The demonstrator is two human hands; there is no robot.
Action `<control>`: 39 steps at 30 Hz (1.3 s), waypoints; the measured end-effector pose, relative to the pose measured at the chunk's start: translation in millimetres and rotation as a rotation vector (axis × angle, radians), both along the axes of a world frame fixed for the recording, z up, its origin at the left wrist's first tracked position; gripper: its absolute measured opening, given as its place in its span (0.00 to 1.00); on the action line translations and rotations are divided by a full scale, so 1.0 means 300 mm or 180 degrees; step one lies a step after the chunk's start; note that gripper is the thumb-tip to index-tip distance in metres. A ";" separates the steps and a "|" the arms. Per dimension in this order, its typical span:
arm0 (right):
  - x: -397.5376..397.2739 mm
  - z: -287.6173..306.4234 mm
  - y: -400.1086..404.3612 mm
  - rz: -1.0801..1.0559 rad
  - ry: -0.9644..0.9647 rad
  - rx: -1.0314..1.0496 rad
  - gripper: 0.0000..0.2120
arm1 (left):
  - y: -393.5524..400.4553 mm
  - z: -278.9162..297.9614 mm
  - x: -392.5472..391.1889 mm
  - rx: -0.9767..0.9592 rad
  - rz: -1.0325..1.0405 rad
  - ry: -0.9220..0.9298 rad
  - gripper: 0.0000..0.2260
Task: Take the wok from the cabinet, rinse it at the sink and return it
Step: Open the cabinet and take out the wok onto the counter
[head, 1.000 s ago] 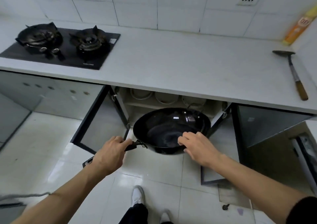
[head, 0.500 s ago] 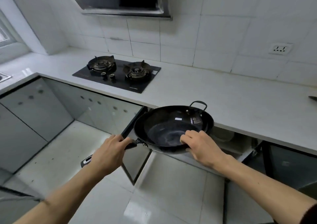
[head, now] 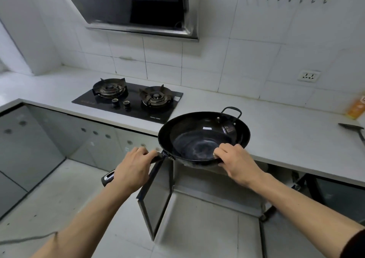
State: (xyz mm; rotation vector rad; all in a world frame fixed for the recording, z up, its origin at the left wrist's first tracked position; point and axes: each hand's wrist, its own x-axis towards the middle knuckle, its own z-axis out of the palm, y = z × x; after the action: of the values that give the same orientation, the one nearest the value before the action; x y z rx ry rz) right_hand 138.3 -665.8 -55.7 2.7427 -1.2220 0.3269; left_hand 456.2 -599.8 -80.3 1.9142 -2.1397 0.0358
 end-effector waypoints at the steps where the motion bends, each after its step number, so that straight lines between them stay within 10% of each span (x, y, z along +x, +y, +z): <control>1: 0.004 0.001 -0.023 -0.0018 0.0002 -0.0006 0.15 | -0.034 -0.001 0.006 -0.0009 -0.0013 0.0007 0.19; 39: 0.034 -0.232 -1.214 -0.0327 -0.0089 0.0776 0.08 | -1.283 -0.141 0.035 0.0460 -0.0026 -0.0322 0.21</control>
State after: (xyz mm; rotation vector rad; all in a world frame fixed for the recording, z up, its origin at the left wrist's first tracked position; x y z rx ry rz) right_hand 148.4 -1030.0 -125.2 2.8682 -1.4955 0.2192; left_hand 466.9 -984.9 -122.5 2.0231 -2.2727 -0.0250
